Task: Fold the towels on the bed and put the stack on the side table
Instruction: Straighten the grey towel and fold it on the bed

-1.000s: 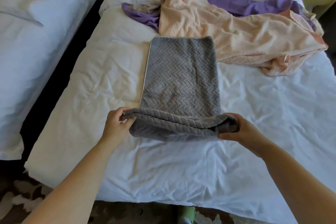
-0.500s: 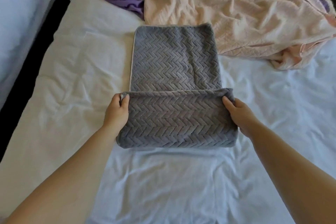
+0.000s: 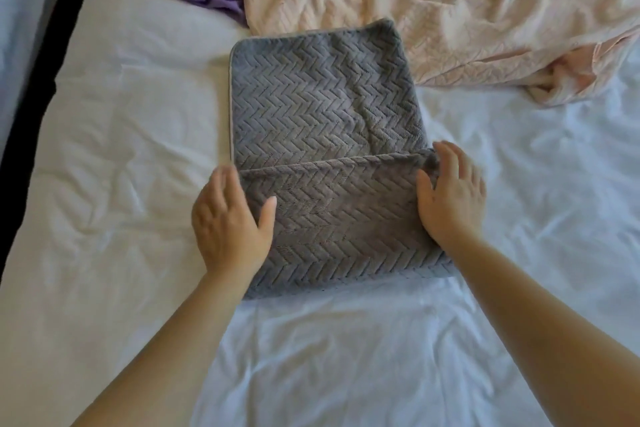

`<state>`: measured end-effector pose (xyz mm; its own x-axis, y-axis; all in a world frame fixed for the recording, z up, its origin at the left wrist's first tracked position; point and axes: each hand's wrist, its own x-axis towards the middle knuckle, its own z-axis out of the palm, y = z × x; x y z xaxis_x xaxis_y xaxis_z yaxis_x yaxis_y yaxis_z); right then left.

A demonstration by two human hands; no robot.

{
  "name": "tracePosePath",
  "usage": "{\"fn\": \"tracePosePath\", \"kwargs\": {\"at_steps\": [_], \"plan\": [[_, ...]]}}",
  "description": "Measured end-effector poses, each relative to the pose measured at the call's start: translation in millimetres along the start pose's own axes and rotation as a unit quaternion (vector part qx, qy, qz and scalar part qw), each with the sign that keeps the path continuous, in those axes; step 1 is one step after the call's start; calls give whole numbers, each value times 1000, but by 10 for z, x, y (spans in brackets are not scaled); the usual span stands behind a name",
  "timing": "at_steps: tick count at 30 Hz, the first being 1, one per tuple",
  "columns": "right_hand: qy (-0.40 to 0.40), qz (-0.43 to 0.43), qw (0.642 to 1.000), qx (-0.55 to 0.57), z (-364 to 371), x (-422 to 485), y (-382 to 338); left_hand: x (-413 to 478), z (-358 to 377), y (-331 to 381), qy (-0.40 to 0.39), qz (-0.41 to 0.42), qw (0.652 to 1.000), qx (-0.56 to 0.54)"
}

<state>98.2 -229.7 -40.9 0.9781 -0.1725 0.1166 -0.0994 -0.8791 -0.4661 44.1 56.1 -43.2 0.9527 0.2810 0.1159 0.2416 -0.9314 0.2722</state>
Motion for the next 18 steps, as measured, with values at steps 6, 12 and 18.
{"fn": "tracePosePath", "kwargs": {"at_steps": [6, 12, 18], "plan": [[-215, -193, 942, -173, 281, -251, -98, -106, 289, 363, -189, 196, 957, 95], [-215, -92, 944, -232, 236, 54, 274, -79, 348, -20, -178, 80, 970, 146], [-203, -247, 931, -175, 306, -26, -27, -2, 313, 228, -135, 176, 972, 73]]}}
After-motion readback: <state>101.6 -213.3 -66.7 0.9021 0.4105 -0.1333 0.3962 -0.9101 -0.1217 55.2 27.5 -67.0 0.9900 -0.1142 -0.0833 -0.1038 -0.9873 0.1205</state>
